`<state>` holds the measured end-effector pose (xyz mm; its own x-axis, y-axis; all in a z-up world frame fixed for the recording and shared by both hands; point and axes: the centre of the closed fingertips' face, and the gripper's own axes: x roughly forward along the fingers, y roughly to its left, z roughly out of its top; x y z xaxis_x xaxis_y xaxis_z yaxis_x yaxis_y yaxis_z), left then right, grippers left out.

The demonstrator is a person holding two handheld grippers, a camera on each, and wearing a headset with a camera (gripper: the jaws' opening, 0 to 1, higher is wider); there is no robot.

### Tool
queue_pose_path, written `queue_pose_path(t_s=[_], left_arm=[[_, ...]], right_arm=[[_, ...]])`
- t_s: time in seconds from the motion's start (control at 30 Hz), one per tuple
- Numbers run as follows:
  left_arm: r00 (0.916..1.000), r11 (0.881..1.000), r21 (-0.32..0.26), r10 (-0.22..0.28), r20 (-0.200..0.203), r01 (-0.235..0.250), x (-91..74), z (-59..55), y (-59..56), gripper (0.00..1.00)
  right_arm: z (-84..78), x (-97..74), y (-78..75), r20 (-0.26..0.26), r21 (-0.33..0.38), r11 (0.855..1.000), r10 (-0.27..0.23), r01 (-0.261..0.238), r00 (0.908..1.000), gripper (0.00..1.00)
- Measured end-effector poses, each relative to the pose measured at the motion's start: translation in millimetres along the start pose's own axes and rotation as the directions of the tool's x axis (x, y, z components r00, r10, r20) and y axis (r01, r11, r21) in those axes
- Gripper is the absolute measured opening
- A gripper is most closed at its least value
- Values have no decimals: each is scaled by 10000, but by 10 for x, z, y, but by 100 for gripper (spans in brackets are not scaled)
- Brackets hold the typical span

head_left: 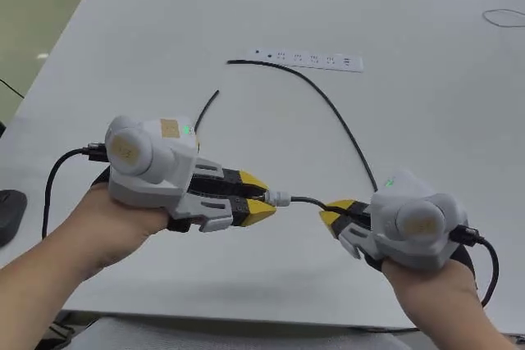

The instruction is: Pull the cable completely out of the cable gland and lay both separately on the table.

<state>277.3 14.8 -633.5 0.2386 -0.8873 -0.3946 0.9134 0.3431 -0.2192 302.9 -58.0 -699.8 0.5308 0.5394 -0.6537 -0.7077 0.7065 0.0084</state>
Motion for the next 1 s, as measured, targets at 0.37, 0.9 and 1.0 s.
queue_pose_path(t_s=[0.37,0.9,1.0], left_arm=[[9999,10000,-17,-78,-118,77,51,-67,-46,15],[9998,9997,-144,213,27,-213,-28,-37,42,15],[9998,9997,-160,201,7,-201,-20,-46,35,15]], right_arm=[[-265,95,-21,-519,1958,9801,-239,336,9984,0],[224,-183,187,208,-715,9973,207,-192,9996,13],[387,-167,353,221,-1780,9833,431,-385,9988,13]])
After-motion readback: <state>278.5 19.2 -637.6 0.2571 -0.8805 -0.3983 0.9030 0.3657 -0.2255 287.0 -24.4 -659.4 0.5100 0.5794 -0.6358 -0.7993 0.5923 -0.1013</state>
